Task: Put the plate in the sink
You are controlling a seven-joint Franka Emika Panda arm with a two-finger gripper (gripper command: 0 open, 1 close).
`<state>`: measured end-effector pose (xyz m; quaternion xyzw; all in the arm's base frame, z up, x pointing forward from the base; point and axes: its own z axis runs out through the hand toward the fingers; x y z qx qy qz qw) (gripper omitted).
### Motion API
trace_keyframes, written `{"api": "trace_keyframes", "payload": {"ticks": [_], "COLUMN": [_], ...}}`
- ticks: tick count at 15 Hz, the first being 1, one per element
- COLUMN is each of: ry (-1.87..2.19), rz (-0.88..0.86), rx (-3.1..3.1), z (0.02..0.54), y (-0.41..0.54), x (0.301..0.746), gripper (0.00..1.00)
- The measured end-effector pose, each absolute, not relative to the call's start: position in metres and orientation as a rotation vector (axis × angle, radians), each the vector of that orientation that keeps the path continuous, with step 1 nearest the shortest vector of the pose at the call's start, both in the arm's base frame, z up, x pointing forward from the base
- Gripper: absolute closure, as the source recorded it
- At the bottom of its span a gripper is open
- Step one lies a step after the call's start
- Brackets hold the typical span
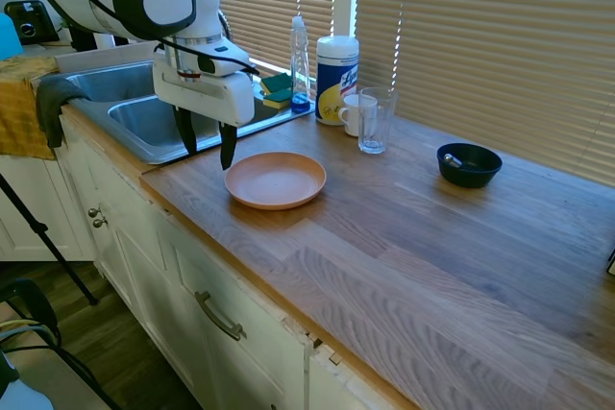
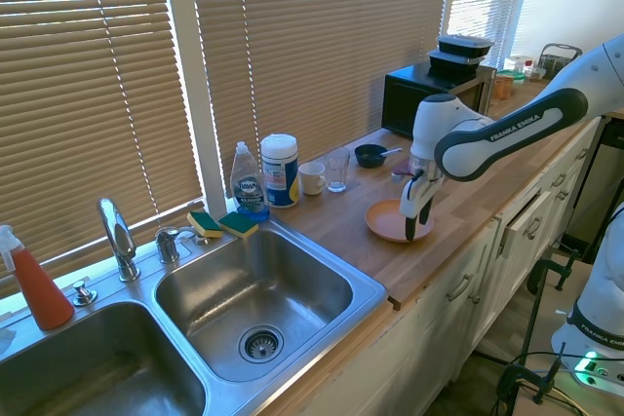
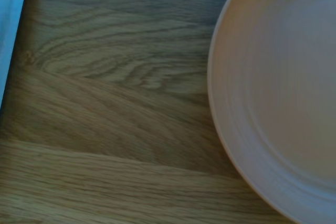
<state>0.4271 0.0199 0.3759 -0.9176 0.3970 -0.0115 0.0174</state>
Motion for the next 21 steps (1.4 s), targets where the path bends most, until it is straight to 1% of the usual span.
{"api": "trace_keyframes", "payload": {"ticks": [5, 11, 16, 21], "ry": [1.287, 1.39, 1.364, 1.236], "rz": [-0.06, -0.112, -0.138, -0.131], "rx": [-2.819, -2.74, -2.753, -2.78], "z": [0.385, 0.413, 0.399, 0.366], "y": [0.006, -0.08, -0.131, -0.162], "x": [0.433, 0.451, 0.47, 0.502], "gripper": [0.0, 0.0, 0.0, 0.0]}}
